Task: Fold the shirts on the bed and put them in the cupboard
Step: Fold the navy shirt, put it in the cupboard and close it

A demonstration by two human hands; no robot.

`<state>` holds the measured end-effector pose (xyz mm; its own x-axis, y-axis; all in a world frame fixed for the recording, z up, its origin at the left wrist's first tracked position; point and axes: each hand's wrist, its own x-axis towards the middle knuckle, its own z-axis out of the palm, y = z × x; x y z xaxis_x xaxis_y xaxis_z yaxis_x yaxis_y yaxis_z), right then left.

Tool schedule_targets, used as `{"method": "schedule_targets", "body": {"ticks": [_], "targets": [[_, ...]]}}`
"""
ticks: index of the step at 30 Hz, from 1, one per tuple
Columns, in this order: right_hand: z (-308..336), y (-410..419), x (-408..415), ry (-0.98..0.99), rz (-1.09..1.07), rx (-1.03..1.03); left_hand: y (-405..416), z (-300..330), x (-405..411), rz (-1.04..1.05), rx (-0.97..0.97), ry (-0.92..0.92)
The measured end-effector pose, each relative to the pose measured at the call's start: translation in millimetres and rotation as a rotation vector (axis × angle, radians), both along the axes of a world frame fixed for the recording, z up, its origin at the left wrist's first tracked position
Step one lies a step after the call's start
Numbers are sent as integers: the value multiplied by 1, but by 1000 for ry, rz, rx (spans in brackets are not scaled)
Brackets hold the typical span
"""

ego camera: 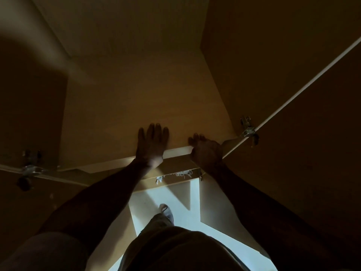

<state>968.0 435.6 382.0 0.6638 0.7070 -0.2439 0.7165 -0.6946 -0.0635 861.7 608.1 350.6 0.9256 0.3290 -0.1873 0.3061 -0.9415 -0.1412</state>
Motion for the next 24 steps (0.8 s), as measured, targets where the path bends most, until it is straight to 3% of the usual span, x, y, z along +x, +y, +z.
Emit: {"method": "schedule_targets", "body": {"ticks": [9, 15, 17, 22, 24], "targets": [[5, -3, -3, 5, 6, -9, 0, -13, -3, -34, 29, -67], [3, -15, -6, 116, 0, 80, -3, 3, -3, 28, -94, -22], [4, -26, -11, 206, -16, 132, -7, 15, -8, 49, -186, -36], [18, -69, -45, 246, -148, 317, -46, 50, -31, 261, -693, -324], [23, -92, -63, 254, -191, 376, -73, 64, -45, 264, -748, -344]]}}
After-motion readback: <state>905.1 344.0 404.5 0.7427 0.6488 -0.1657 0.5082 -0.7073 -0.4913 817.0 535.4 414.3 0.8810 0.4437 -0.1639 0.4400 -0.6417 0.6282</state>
